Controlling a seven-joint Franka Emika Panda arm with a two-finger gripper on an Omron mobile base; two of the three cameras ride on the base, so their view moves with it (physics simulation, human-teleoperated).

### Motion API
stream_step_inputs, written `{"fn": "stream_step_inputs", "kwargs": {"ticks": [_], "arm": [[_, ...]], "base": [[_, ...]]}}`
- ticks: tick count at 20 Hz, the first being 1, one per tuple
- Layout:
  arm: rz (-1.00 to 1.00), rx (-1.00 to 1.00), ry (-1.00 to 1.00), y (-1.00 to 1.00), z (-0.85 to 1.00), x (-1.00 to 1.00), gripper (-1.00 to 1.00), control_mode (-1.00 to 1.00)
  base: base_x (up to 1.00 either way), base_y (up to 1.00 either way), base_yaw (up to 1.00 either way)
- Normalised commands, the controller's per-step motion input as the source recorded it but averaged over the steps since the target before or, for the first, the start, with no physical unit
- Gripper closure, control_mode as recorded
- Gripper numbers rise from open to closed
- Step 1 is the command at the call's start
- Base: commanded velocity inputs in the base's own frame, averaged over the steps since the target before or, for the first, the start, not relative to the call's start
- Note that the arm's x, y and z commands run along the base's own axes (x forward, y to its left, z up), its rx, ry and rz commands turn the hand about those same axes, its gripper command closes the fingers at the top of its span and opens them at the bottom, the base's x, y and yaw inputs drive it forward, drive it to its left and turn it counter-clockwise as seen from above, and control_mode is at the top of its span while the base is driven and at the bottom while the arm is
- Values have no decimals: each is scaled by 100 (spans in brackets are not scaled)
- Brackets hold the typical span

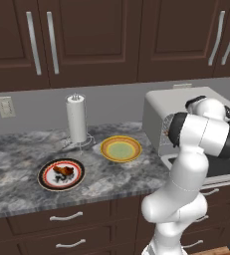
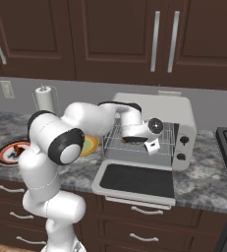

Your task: Open the toaster oven door. Place the baguette on the bottom rack in the toaster oven and place the chicken drumstick on the top rack.

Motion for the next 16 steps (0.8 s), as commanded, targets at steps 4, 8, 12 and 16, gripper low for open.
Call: {"fn": "stream_step_inputs", "kwargs": {"ticks": [4,8,12,16], "arm": [[12,10,3,-21,-78,-15,100,-100],[13,5,6,-24,-81,-27,100,-100],[10,0,11,-15,-87,-29,100,-100],[8,0,7,-13,-91,-39,100,-100]], "base": [[0,0,0],[0,0,0],[0,0,0],[0,0,0]]}}
